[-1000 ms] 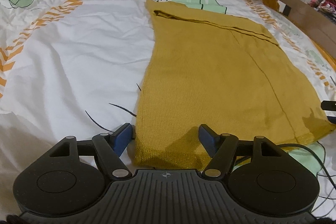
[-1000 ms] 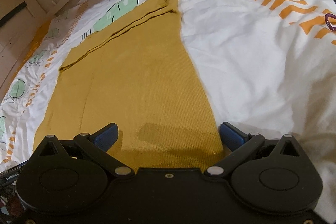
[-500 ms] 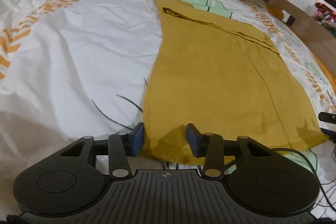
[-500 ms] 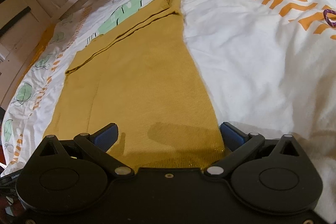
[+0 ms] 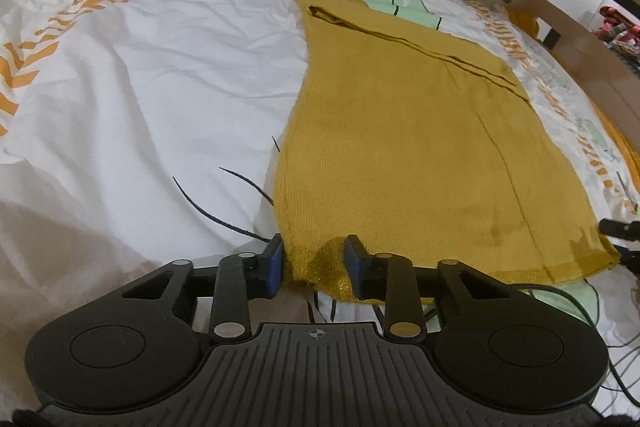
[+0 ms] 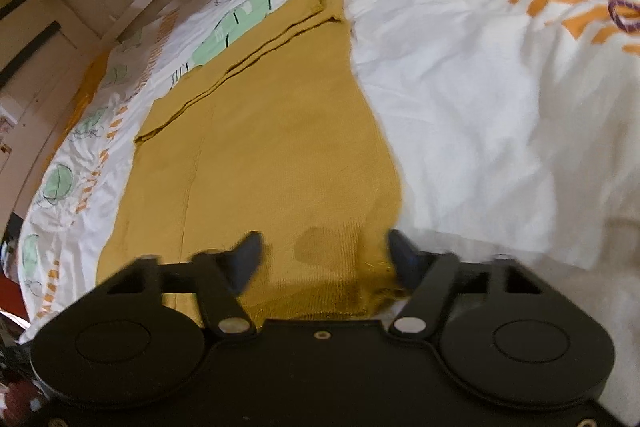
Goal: Fold small clothes
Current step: 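Lower both grippers to the sweater hem and close them on it, then lift the hem with both grippers, fold it over toward the collar, release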
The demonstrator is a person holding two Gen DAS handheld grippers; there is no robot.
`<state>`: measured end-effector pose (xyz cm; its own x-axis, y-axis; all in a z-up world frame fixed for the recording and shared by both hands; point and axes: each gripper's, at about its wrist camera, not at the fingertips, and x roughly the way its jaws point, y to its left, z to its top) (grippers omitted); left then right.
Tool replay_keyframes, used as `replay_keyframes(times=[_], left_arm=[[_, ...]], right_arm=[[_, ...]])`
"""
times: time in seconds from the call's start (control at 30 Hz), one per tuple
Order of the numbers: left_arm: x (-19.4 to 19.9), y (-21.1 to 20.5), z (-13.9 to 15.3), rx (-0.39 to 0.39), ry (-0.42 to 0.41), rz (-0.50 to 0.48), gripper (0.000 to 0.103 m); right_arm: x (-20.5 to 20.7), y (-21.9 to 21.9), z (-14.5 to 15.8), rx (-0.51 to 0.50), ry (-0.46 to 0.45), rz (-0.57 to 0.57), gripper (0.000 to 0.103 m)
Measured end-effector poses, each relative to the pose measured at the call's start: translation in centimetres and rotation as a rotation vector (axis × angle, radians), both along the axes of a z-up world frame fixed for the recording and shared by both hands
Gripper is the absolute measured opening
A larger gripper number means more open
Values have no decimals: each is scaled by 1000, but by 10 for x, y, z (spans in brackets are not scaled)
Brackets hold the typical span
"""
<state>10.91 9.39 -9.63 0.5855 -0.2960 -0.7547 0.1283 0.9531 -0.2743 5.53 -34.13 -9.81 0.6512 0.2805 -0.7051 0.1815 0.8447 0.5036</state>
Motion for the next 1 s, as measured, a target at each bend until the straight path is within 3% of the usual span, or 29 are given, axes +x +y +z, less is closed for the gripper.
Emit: replay_keyframes(times=[0.13,0.37,0.6,0.67,0.7,0.77,1.0], left_arm=[[0,0,0,-6,-4,2,23],[0,0,0,-5,-4,1,23],[0,-1,0,0,-6,-2,23],[-1,-1,1,0,-9,-2,21],[-1,-1,1,-4,-13,-5,18],[-2,0,2,-25,-25,-14,6],[-6,6,20,-105,-114,24,5]], right_arm=[[0,1,1,4,12,-3,55],[-4,-12,9,23,46,-75,55],[-1,-12,8,-17,99,-40,54],[-1,-10,7,-16,99,-23,40],[-1,-9,6,1,98,-14,15],[-3,-11,4,35,86,-9,16],[-13,-14,23,89,-57,-12,16]])
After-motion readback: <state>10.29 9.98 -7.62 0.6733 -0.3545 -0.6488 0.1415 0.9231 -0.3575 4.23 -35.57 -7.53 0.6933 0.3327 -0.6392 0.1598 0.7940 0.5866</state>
